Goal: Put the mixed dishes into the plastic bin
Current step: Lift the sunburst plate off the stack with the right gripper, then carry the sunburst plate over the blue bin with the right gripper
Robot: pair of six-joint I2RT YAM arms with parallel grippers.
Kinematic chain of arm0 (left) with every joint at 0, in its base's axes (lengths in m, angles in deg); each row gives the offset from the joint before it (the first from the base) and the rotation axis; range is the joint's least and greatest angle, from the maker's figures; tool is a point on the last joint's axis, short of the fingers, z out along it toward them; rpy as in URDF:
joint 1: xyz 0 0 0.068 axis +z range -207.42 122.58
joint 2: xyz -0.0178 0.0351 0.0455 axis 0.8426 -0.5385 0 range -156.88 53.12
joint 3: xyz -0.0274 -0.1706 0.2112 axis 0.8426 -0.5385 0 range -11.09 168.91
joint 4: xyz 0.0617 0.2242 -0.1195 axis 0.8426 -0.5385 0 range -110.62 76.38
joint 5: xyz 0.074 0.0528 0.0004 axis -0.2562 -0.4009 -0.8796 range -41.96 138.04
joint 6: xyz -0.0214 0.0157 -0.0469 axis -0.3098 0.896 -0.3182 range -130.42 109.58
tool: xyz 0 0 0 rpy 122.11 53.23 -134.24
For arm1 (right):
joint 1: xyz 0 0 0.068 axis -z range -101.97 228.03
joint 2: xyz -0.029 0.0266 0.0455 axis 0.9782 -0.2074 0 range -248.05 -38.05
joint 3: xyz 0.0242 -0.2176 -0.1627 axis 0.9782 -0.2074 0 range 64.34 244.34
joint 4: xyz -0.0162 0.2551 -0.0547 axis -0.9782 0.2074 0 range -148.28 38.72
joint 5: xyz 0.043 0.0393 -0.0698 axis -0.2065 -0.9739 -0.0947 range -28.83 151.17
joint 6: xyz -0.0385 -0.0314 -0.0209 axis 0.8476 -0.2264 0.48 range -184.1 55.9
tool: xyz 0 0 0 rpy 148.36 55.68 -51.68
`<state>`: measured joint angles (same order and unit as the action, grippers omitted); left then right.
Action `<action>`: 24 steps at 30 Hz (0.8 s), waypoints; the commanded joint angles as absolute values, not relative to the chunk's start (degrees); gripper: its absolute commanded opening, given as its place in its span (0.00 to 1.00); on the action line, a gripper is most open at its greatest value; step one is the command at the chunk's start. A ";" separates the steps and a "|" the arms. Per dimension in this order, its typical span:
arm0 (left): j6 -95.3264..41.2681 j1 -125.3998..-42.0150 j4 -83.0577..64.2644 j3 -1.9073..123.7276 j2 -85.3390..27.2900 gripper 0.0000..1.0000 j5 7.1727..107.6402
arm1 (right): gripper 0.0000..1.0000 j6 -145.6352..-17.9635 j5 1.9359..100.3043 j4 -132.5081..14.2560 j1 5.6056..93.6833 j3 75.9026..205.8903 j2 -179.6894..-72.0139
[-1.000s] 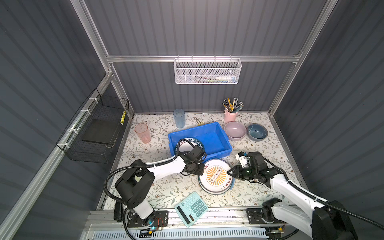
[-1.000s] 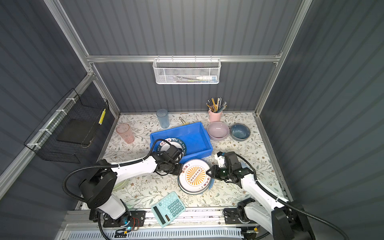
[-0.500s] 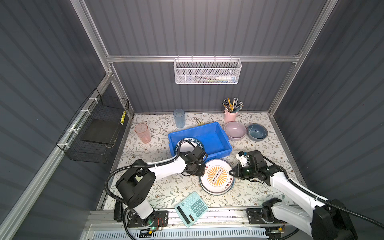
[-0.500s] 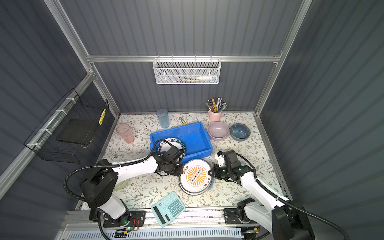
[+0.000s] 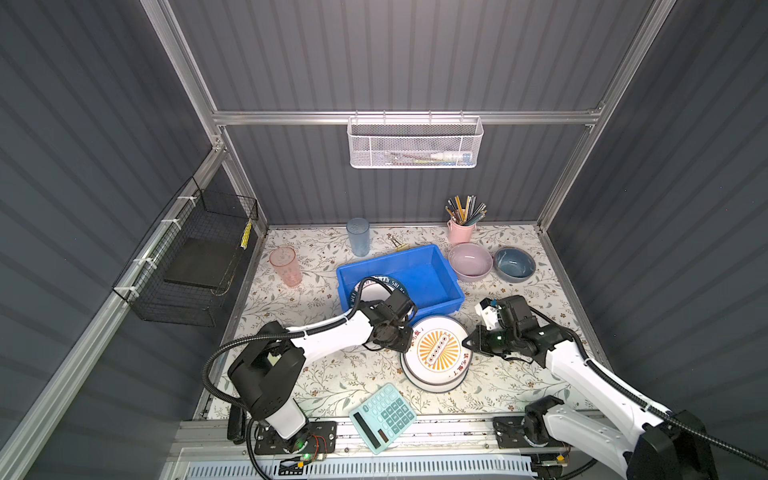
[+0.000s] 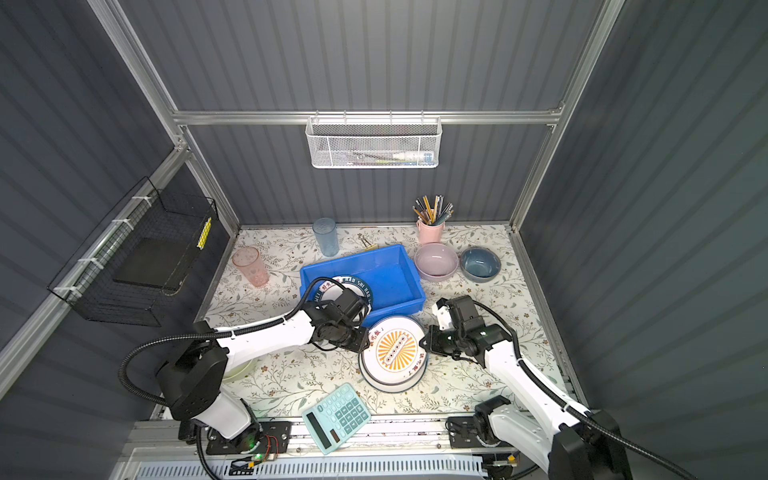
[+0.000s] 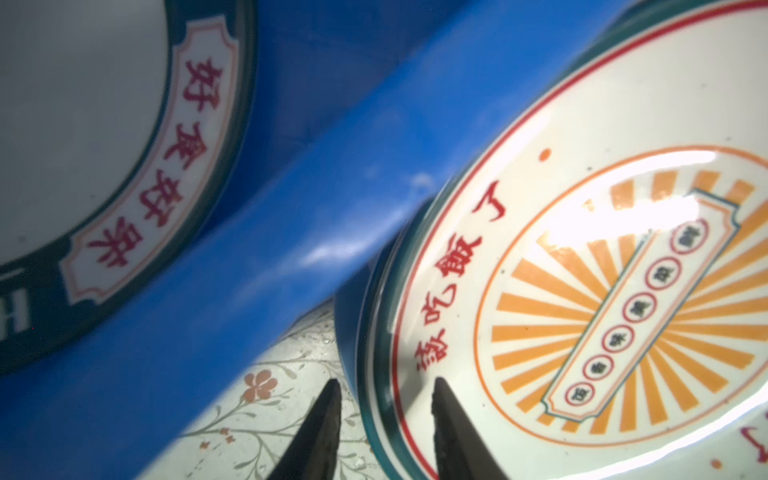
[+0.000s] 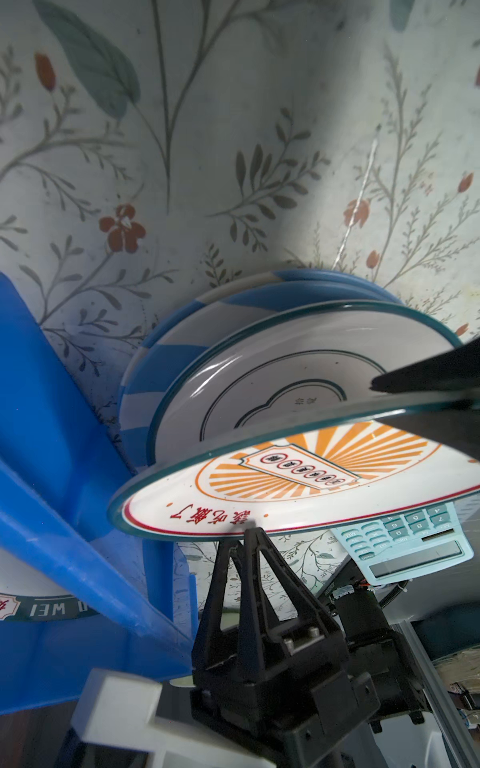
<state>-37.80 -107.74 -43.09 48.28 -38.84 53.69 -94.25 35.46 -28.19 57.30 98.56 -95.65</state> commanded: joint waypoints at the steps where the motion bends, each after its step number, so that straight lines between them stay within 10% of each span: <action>1: -35.94 -108.04 -49.32 51.92 -35.56 0.50 51.03 | 0.02 -92.65 35.64 -25.18 57.08 101.88 -94.09; 24: -31.21 -88.18 -62.32 53.49 -26.39 0.70 47.54 | 0.02 -87.02 36.48 -19.56 57.21 121.67 -97.37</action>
<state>-31.72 -90.63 -60.14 53.92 -25.77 48.61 -88.24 37.21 -16.65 57.30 117.86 -95.92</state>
